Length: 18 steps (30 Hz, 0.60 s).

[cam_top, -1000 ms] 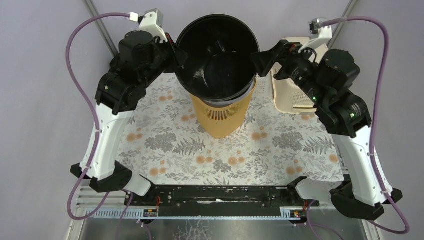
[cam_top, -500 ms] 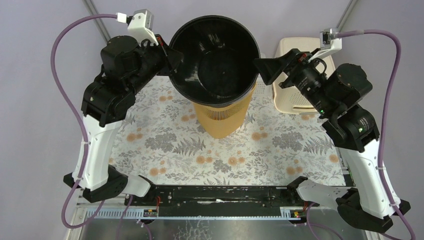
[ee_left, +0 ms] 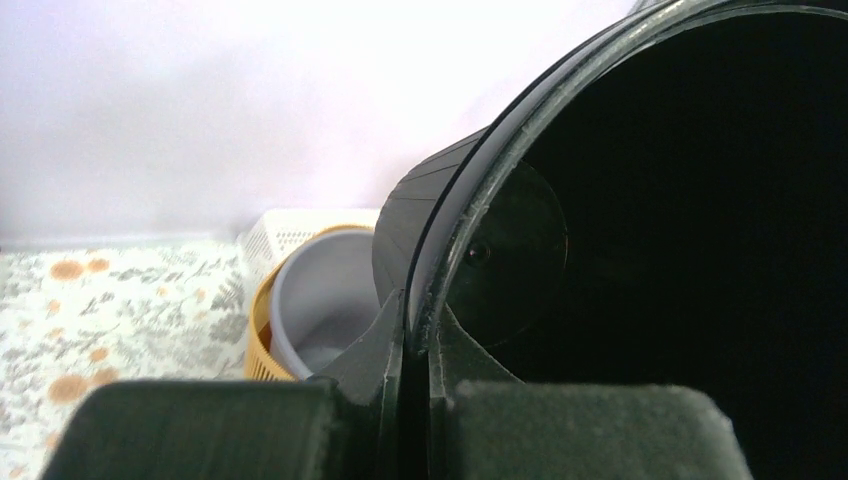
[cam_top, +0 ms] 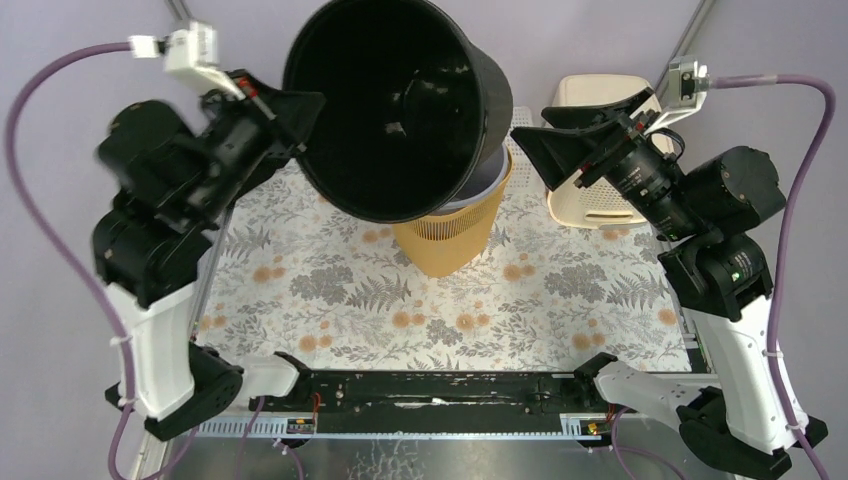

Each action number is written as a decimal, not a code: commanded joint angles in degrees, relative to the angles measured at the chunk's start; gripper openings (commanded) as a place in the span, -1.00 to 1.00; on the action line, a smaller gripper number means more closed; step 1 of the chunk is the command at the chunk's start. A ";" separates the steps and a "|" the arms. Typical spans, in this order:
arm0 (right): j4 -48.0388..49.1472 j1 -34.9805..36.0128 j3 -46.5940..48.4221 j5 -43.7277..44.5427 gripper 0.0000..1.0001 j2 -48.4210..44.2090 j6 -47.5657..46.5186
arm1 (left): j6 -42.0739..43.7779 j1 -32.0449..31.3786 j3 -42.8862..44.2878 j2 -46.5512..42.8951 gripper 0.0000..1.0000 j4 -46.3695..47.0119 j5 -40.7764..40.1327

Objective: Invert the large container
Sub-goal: Pick up the container from the container, then move the container to the center of the board.

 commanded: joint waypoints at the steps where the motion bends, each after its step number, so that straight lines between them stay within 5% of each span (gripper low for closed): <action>1: 7.04 -0.37 -0.39 -3.25 0.98 -1.51 0.99 | -3.50 -0.02 4.95 -4.77 -1.00 9.58 0.76; 10: -6.65 -0.36 -0.21 11.22 0.99 0.30 0.40 | -4.43 -0.08 3.60 -9.63 -1.00 3.72 1.08; 18: -8.09 -0.40 -21.74 12.28 0.92 -1.49 4.31 | -6.74 -0.60 0.17 -13.43 -1.00 -4.97 6.93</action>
